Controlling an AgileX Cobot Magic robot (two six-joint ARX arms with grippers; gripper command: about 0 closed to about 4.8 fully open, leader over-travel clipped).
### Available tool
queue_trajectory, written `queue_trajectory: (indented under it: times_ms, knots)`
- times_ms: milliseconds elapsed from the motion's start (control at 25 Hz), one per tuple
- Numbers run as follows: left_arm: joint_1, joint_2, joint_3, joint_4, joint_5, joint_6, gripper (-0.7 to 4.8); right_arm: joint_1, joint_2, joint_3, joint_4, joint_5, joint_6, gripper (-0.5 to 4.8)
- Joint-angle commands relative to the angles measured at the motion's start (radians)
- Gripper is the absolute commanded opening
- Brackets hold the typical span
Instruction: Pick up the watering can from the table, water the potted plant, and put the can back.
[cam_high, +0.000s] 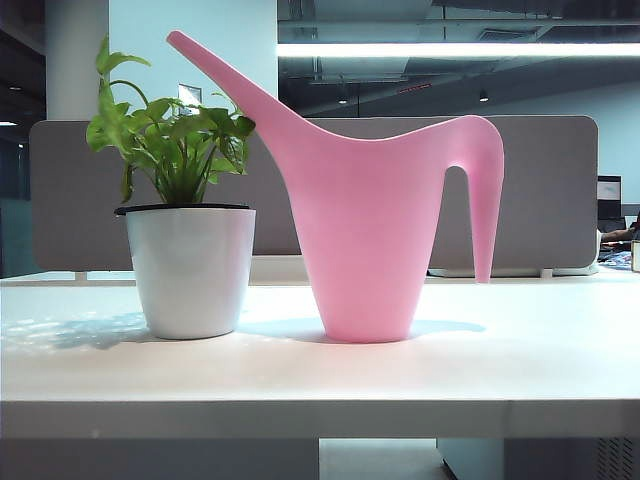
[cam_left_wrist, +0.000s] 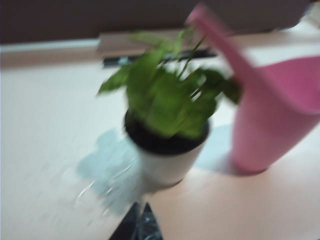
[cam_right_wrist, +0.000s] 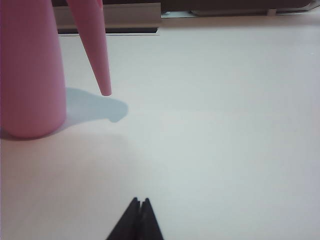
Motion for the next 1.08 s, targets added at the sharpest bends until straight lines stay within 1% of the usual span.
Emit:
queue_trajectory:
  times_ms: [40,160,200,280,400,480,521,641,1081]
  knots:
    - [-0.05,0.039,0.088,-0.016,0.002,0.005,0.03,0.001,-0.001,-0.006,0.013,-0.002,0.003,-0.01]
    - [-0.097,0.068,0.16,-0.089,0.002,0.004,0.03,0.001,-0.001,-0.006,0.013,-0.002,0.003,-0.01]
    - [-0.122,0.081,0.197,-0.152,0.002,0.004,0.03,0.001,-0.001,-0.006,0.013,-0.002,0.003,-0.01]
    - [-0.156,0.097,0.242,-0.226,0.005,0.004,0.03,0.001,-0.001,-0.006,0.013,-0.002,0.003,-0.01]
    - [-0.166,0.096,0.266,-0.262,0.02,0.003,0.03,0.001,-0.001,-0.006,0.013,-0.002,0.003,-0.01]
    - [-0.165,0.094,0.275,-0.31,0.053,0.006,0.03,0.001,-0.001,-0.006,0.013,-0.002,0.003,-0.01]
    - [-0.165,0.095,0.275,-0.323,0.05,0.02,0.03,0.001,-0.001,-0.006,0.013,-0.002,0.003,-0.01]
    - [-0.165,0.094,0.275,-0.327,0.051,0.042,0.03,0.001,-0.001,-0.006,0.013,-0.002,0.003,-0.01]
    - [-0.165,0.094,0.275,-0.327,0.05,0.042,0.03,0.001,-0.001,-0.006,0.013,-0.002,0.003,-0.01]
